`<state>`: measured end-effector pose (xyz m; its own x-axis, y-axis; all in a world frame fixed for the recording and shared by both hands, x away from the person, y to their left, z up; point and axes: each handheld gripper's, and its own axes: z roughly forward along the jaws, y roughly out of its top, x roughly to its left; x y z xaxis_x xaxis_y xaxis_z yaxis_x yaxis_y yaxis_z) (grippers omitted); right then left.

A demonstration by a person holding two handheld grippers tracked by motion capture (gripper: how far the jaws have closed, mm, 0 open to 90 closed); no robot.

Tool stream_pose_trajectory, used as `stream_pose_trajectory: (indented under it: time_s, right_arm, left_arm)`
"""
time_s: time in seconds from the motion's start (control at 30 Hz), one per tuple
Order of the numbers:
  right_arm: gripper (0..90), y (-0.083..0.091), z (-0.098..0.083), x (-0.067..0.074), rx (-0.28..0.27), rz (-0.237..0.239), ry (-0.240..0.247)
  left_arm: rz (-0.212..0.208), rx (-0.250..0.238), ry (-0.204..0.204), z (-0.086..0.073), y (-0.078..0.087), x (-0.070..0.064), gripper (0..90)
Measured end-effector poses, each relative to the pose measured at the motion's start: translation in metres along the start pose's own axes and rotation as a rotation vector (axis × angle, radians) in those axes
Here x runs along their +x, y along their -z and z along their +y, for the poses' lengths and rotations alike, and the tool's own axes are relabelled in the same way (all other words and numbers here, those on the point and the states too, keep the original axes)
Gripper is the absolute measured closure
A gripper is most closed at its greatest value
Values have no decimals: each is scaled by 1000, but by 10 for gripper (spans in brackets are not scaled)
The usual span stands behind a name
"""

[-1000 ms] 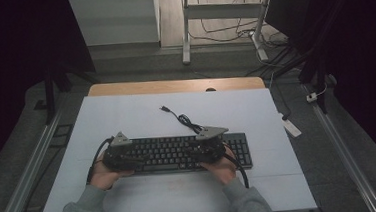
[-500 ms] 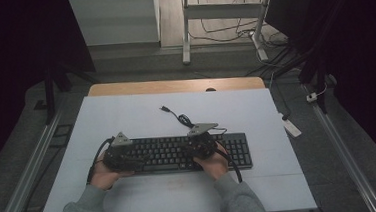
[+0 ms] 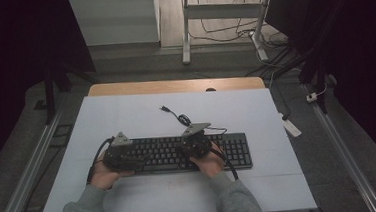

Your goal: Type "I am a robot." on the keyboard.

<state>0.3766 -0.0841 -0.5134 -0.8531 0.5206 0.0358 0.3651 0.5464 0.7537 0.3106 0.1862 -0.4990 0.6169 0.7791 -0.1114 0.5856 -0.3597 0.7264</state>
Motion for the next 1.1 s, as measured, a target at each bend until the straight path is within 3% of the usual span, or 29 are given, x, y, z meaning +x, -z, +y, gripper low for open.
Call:
stream_pose_trajectory:
  time_s: [0.47,0.6,0.87,1.1]
  right_arm:
    - [896,-6,-1,0,23,-10,5]
    - [896,-3,0,1,8,-10,13]
    - [886,22,0,1,-52,0,10]
    - [743,47,-13,0,-94,-11,-3]
  left_arm:
    - [-1,5,-8,0,-1,0,263]
    - [-1,4,-10,0,-1,0,261]
    - [6,-7,-3,0,0,1,261]
    - [15,-5,-2,0,0,1,264]
